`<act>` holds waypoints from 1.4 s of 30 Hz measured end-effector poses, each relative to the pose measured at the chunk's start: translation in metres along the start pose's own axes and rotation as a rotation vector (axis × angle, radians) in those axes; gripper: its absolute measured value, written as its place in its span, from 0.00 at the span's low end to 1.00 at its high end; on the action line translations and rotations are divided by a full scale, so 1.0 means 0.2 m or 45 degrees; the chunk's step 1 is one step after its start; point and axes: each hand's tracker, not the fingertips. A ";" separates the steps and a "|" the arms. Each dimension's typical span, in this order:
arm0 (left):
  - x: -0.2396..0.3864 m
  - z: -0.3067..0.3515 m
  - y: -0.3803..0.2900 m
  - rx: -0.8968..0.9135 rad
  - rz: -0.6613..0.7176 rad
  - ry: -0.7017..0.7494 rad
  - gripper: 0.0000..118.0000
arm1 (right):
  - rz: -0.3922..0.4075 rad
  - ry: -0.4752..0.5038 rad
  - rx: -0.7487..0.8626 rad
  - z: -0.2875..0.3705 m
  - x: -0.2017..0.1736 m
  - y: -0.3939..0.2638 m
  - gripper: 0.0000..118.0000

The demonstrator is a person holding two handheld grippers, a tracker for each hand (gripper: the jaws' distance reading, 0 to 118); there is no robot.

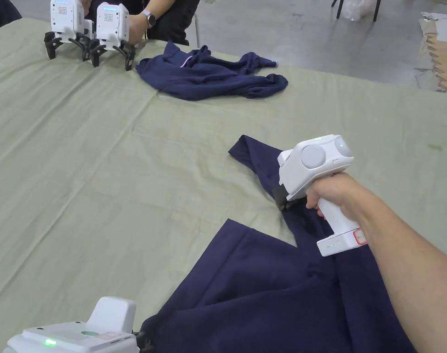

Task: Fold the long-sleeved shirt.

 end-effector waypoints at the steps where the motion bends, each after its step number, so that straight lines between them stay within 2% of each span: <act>1: 0.01 0.01 0.01 0.008 -0.014 0.013 0.13 | -0.063 -0.041 0.017 0.02 0.02 -0.01 0.02; 3: 0.00 0.05 0.05 0.069 -0.007 0.035 0.13 | -0.082 -0.052 0.032 0.16 0.06 -0.06 0.02; 7: 0.03 0.21 0.23 0.264 -0.059 0.054 0.13 | -0.148 -0.089 0.281 0.75 0.21 -0.20 0.02; 12: 0.18 0.51 0.67 0.504 -0.182 0.081 0.13 | -0.143 -0.330 0.532 1.68 0.37 -0.44 0.02; 16: 0.38 0.86 1.15 0.716 -0.266 0.099 0.13 | -0.193 -0.564 0.722 2.37 0.50 -0.57 0.02; 18: 0.47 1.04 1.38 0.815 -0.287 0.115 0.12 | -0.208 -0.675 0.780 2.64 0.56 -0.58 0.02; 20: 0.58 1.24 1.60 0.930 -0.300 0.138 0.12 | -0.233 -0.734 0.851 2.88 0.62 -0.55 0.02; 23: 0.71 1.54 1.89 1.049 -0.240 0.099 0.12 | -0.239 -0.845 0.971 3.19 0.64 -0.48 0.02; 26: 0.80 1.79 2.12 1.108 -0.227 0.098 0.12 | -0.213 -1.008 1.001 3.41 0.65 -0.36 0.02; 27: 0.83 1.86 2.17 1.124 -0.239 0.117 0.12 | -0.232 -1.040 1.016 3.47 0.65 -0.33 0.02; 30: 0.88 2.02 2.29 1.189 -0.191 0.142 0.12 | -0.319 -1.046 1.153 3.64 0.68 -0.27 0.02; 33: 0.88 2.08 2.32 1.209 -0.151 0.124 0.12 | -0.387 -0.998 1.189 3.71 0.71 -0.27 0.02; 35: 0.88 2.05 2.32 1.191 -0.152 0.118 0.12 | -0.400 -0.963 1.198 3.68 0.73 -0.28 0.02; 37: 0.86 1.98 2.30 1.173 -0.169 0.102 0.12 | -0.400 -0.963 1.158 3.58 0.67 -0.34 0.02; 42: 0.84 1.58 2.20 1.003 -0.207 0.142 0.12 | -0.417 -0.877 1.016 3.12 0.70 -0.43 0.02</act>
